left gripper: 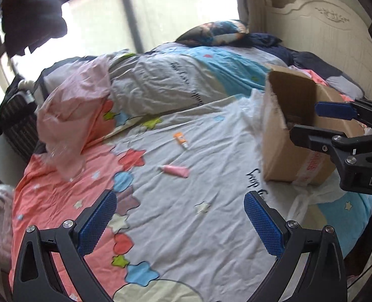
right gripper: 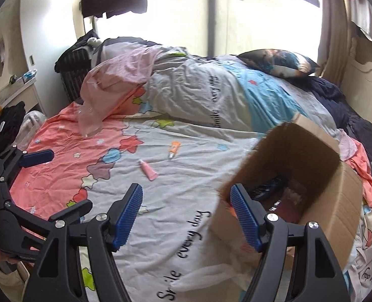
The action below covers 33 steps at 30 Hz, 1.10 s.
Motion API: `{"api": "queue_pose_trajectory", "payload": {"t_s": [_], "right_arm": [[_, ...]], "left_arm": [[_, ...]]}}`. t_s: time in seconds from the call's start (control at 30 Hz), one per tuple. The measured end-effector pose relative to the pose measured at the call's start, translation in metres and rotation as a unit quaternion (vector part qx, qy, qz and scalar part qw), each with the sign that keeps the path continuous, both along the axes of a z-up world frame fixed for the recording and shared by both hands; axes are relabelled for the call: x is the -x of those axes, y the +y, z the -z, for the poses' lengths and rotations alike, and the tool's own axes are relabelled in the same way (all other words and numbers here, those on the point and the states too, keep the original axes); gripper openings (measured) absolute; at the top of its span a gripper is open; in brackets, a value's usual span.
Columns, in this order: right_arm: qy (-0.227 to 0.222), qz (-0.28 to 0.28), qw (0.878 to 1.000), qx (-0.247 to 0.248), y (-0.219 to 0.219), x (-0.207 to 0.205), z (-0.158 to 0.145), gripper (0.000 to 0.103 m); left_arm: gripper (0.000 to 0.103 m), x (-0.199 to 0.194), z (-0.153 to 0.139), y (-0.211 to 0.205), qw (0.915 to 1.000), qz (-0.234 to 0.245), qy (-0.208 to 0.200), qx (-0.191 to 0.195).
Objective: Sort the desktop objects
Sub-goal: 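Withdraw both tools from the box toward the pink and orange tubes, then grasp the pink tube with the left tool while the right tool grasps the orange tube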
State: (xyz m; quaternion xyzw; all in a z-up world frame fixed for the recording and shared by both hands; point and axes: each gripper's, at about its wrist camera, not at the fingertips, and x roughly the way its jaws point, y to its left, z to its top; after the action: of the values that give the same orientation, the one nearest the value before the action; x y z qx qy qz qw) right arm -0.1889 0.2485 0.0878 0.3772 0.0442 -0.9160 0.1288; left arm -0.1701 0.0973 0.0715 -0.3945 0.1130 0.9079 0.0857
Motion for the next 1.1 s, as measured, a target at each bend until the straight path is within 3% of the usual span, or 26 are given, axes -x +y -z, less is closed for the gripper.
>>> {"api": "queue_pose_trajectory", "payload": {"t_s": [0.13, 0.37, 1.1], "right_arm": [[-0.010, -0.011, 1.000, -0.008, -0.028, 0.013, 0.012, 0.069], [-0.039, -0.005, 0.999, -0.013, -0.053, 0.050, 0.044, 0.069], [-0.103, 0.009, 0.994, -0.042, -0.064, 0.161, 0.129, 0.069]], "left_arm": [[0.103, 0.001, 0.011, -0.030, 0.9996, -0.020, -0.010, -0.016], [0.103, 0.020, 0.046, -0.048, 0.9986, -0.044, -0.026, -0.009], [0.103, 0.130, 0.135, -0.029, 0.9910, -0.074, -0.107, -0.032]]}}
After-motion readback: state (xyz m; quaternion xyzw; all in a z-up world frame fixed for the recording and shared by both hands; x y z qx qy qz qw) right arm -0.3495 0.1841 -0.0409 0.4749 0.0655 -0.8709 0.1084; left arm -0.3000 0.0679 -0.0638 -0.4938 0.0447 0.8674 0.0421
